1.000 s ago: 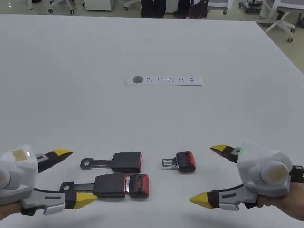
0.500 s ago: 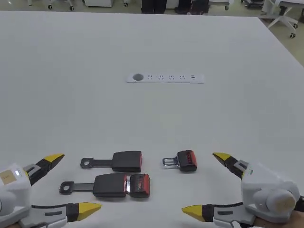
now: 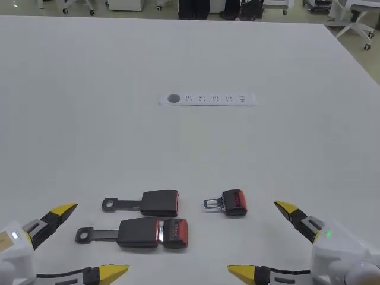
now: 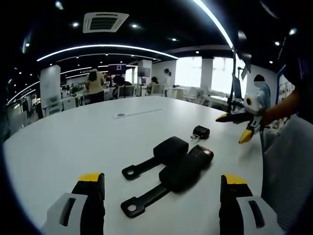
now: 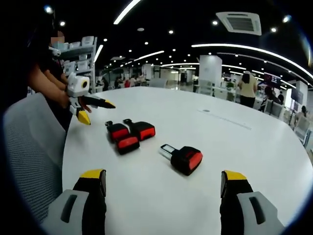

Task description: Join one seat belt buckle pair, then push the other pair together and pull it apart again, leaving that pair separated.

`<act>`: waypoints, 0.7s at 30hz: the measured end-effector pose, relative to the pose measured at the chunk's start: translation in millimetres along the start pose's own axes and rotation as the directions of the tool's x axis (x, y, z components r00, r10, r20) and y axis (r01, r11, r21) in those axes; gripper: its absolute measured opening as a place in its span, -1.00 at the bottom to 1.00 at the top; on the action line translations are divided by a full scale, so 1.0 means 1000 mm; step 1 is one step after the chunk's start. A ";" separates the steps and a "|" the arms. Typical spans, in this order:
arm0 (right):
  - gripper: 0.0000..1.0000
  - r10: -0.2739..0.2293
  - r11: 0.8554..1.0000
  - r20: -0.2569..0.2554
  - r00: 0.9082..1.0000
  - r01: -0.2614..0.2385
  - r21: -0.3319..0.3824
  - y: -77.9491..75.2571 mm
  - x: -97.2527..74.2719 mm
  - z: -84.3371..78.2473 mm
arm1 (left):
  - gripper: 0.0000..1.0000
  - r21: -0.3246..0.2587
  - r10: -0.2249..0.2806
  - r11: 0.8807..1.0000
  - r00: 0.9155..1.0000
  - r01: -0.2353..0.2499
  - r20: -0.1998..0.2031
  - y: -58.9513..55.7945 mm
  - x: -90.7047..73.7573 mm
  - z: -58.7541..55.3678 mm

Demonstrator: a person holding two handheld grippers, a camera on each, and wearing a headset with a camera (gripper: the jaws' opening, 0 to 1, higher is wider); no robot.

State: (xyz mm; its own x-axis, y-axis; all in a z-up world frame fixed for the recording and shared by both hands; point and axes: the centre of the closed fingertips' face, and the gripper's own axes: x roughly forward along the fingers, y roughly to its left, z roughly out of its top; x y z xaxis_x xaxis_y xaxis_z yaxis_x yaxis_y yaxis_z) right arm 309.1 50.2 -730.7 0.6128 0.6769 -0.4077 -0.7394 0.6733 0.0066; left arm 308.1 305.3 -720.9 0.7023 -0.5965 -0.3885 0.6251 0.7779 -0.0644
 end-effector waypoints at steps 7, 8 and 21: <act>0.98 -0.005 1.000 0.001 1.000 0.005 -0.007 0.002 -0.001 -0.001 | 1.00 0.001 -0.003 1.000 1.000 0.003 -0.015 -0.013 -0.005 -0.002; 0.98 -0.005 1.000 0.001 1.000 0.005 -0.011 0.002 -0.001 -0.002 | 1.00 0.007 0.000 1.000 1.000 0.000 -0.015 -0.012 -0.005 -0.001; 0.98 -0.014 1.000 0.001 1.000 0.014 -0.013 0.003 -0.004 -0.001 | 1.00 0.019 0.015 1.000 1.000 -0.015 0.009 -0.006 -0.004 0.004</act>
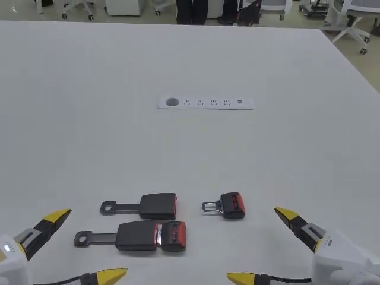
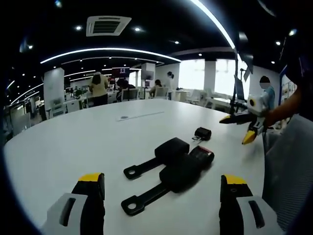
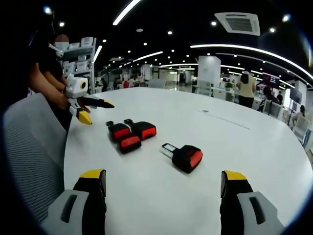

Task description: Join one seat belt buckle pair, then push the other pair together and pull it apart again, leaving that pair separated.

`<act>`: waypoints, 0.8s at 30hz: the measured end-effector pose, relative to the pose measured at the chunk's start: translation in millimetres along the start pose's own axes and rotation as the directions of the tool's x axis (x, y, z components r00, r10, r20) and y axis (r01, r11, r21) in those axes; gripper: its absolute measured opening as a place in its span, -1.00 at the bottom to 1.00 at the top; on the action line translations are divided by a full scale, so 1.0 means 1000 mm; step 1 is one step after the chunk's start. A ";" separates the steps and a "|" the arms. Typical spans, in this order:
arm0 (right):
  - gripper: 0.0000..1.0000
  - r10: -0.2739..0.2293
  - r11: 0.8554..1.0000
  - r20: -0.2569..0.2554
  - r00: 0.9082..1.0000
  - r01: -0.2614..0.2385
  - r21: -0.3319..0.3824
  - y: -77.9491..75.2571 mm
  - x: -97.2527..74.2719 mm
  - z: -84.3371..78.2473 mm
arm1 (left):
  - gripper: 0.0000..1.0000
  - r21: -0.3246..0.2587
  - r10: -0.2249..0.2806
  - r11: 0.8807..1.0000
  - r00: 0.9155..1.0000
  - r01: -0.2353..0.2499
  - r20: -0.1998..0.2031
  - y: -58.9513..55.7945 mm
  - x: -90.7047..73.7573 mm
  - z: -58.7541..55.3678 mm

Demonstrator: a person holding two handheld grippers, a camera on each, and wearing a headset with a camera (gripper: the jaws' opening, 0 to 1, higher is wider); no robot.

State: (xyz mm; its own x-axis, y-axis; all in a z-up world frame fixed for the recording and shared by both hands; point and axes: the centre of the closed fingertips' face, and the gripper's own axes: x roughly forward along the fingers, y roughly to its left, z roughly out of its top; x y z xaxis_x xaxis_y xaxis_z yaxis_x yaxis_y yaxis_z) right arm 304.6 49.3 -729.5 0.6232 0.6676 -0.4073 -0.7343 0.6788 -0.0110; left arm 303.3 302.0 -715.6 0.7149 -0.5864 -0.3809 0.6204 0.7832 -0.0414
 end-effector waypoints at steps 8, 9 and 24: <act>0.98 0.000 1.000 -0.002 1.000 0.000 -0.007 0.001 -0.001 0.003 | 1.00 0.004 -0.006 1.000 1.000 0.006 0.004 0.002 0.000 -0.002; 0.98 -0.001 1.000 -0.002 1.000 0.001 -0.011 0.001 -0.001 0.003 | 1.00 0.006 -0.004 1.000 1.000 0.004 0.005 0.003 0.000 -0.002; 0.98 -0.008 1.000 -0.005 1.000 0.008 -0.022 -0.002 -0.001 0.003 | 0.99 -0.005 0.003 1.000 1.000 -0.002 0.021 0.003 -0.001 0.003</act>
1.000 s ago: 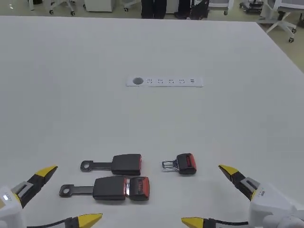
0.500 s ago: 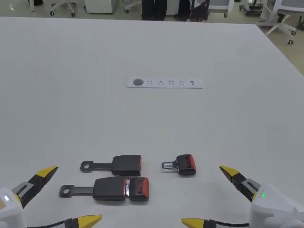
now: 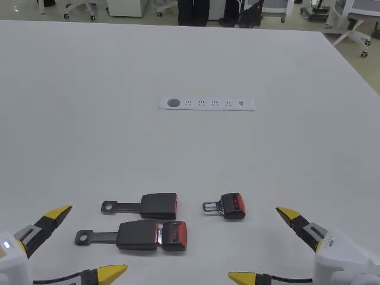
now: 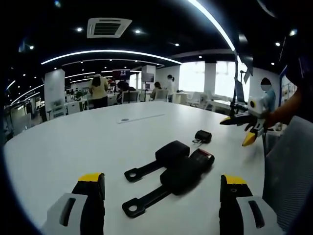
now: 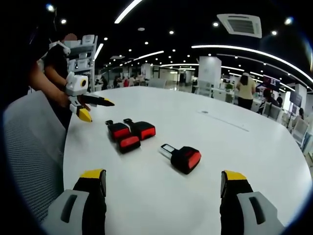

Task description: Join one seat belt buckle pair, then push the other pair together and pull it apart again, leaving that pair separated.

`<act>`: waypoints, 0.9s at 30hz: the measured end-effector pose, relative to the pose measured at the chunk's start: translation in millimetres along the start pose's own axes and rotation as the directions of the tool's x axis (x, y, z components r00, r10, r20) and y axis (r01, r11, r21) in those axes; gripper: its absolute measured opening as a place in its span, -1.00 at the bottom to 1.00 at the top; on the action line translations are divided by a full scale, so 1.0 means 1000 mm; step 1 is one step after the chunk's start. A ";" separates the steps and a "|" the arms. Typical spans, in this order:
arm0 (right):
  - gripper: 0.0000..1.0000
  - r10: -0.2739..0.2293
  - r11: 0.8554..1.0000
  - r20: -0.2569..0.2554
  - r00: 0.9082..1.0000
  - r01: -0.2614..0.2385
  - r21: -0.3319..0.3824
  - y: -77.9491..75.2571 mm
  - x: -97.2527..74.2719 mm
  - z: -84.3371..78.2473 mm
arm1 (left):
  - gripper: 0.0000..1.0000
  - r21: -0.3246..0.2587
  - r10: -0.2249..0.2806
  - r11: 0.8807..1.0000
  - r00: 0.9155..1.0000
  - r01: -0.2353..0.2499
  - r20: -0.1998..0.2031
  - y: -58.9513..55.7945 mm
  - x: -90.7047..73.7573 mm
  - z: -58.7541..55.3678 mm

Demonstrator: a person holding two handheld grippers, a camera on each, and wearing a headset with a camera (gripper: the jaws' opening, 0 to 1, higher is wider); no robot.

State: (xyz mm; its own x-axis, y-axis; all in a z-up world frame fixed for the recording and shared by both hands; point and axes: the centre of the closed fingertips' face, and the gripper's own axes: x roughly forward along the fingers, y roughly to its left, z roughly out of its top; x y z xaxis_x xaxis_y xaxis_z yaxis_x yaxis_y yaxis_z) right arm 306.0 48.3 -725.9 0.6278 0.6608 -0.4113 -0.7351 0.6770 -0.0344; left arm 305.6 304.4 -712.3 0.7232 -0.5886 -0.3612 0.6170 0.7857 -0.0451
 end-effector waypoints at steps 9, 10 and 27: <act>0.98 0.002 1.000 0.002 1.000 -0.002 -0.004 0.000 0.000 0.001 | 0.98 -0.004 -0.002 1.000 1.000 0.002 -0.003 0.001 0.001 -0.003; 0.98 0.003 1.000 0.002 1.000 -0.003 -0.007 0.000 0.000 0.001 | 0.97 -0.006 -0.002 1.000 1.000 0.002 -0.004 0.001 0.001 -0.003; 0.98 0.009 1.000 -0.009 1.000 -0.009 -0.014 0.002 -0.001 0.000 | 0.96 -0.009 -0.004 1.000 1.000 0.004 0.000 0.006 0.001 -0.007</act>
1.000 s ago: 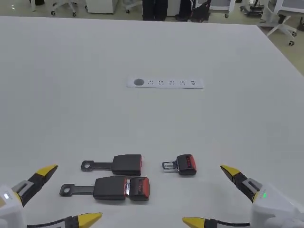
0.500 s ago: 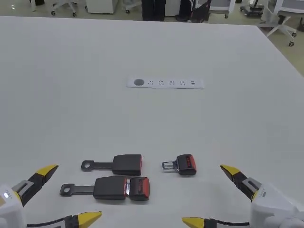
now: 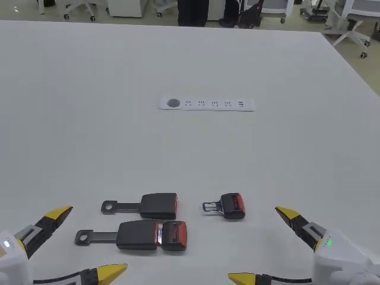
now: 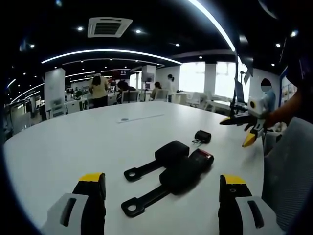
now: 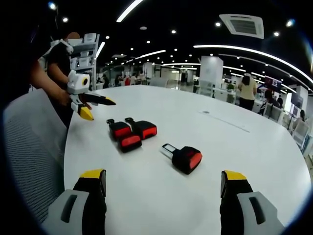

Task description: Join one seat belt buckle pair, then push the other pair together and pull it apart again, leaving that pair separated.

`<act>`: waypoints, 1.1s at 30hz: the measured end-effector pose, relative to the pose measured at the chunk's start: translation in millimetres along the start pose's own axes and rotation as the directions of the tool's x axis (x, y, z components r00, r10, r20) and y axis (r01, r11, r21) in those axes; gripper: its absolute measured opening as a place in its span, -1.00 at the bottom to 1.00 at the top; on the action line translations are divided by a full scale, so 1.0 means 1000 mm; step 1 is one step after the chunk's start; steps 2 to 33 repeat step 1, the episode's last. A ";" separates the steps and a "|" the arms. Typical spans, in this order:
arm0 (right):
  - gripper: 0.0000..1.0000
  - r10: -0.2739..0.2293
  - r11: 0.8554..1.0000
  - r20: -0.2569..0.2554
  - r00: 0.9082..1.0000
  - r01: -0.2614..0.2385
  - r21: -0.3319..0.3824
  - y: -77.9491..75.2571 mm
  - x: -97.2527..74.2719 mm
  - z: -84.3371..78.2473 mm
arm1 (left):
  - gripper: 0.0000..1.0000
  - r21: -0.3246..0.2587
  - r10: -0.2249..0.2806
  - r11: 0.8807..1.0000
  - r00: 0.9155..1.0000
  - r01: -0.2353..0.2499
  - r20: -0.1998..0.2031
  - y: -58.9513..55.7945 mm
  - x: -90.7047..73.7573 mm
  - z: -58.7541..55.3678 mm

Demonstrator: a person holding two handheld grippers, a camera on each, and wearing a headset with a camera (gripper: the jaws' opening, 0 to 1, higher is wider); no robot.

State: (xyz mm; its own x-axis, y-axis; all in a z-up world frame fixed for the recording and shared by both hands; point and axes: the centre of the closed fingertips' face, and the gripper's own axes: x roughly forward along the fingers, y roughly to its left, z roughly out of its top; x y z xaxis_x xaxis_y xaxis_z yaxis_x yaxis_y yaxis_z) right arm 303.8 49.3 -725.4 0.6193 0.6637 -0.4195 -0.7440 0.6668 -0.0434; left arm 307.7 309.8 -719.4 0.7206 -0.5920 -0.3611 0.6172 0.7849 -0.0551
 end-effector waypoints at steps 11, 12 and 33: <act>0.98 0.001 1.000 0.001 1.000 -0.001 -0.001 0.000 0.000 0.000 | 0.96 0.001 0.000 1.000 1.000 0.000 0.000 -0.002 0.000 0.001; 0.98 0.001 1.000 0.001 1.000 -0.001 -0.001 0.000 0.000 0.000 | 0.96 0.001 0.000 1.000 1.000 0.000 0.000 -0.002 0.000 0.001; 0.98 0.001 1.000 0.001 1.000 -0.001 -0.001 0.000 0.000 0.000 | 0.96 0.001 0.000 1.000 1.000 0.000 0.000 -0.002 0.000 0.001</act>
